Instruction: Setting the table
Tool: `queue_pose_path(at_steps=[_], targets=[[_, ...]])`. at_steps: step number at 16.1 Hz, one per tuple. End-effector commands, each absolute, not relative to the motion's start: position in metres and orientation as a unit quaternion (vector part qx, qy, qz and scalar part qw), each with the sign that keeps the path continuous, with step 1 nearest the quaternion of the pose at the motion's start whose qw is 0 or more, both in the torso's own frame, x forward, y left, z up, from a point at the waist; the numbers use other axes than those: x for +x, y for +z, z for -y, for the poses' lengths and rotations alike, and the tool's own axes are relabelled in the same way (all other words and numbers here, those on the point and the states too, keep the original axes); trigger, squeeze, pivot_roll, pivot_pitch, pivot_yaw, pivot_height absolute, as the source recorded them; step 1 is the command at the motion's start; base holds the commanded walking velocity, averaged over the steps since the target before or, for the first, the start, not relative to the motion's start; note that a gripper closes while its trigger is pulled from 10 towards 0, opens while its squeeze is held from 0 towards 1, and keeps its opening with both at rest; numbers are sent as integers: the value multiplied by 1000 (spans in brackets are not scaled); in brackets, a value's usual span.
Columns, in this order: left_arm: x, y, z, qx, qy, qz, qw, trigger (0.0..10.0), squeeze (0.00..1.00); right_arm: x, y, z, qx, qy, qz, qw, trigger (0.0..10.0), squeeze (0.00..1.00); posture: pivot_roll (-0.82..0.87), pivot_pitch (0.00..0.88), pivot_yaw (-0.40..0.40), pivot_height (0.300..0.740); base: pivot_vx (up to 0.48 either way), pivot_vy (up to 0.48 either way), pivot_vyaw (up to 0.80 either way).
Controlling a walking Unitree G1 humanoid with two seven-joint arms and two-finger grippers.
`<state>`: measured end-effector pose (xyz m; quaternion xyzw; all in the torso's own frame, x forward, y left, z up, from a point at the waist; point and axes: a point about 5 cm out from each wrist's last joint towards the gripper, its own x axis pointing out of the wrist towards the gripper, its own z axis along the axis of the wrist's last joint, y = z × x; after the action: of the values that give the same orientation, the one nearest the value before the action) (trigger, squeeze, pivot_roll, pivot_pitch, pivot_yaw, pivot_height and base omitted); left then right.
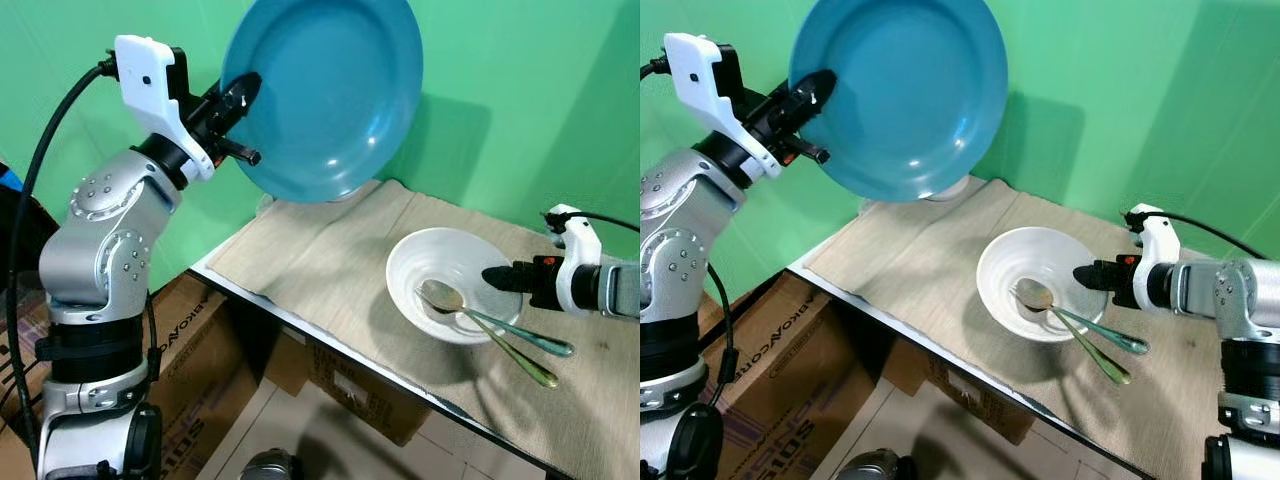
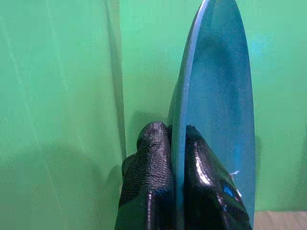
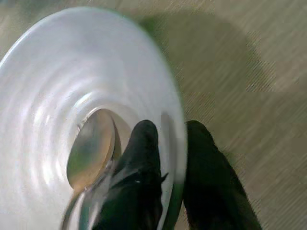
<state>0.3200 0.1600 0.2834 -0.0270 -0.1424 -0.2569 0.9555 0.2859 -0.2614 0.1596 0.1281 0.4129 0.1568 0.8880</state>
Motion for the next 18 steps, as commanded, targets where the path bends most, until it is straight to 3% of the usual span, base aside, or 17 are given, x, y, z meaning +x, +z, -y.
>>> queue_pose_path(at_steps=[1,5,10,11,12,13,15,16,18], targets=[[319,296,-159,-26,-254,167,952,0,0,288,162,260,119,156,-403,894,10000,824,19,0,48,740,0,0,0],[320,294,-160,-25,-243,163,956,0,0,292,183,269,122,148,-352,916,10000,937,20,0,54,740,0,0,0],[312,306,-151,-40,-264,198,943,0,0,280,243,283,108,183,-244,946,10000,953,12,0,61,740,0,0,0],[309,309,-143,-28,-269,201,941,0,0,276,259,277,85,184,-173,964,10000,922,8,0,66,740,0,0,0],[306,310,-138,-3,-274,208,939,0,0,274,265,273,55,169,-131,975,10000,502,4,0,70,740,0,0,0],[303,310,-133,27,-274,218,936,0,0,272,271,265,30,140,-67,987,10000,0,0,0,71,740,0,0,0],[300,316,-134,52,-229,251,939,353,0,266,278,246,15,95,15,995,10000,0,-2,0,75,740,0,0,0],[300,315,-135,57,-211,257,941,10000,0,262,278,232,31,103,37,993,10000,0,-7,0,80,740,0,0,0],[298,308,-138,72,-174,258,948,10000,0,254,281,204,37,102,89,990,10000,0,-1,0,77,740,0,0,0]])
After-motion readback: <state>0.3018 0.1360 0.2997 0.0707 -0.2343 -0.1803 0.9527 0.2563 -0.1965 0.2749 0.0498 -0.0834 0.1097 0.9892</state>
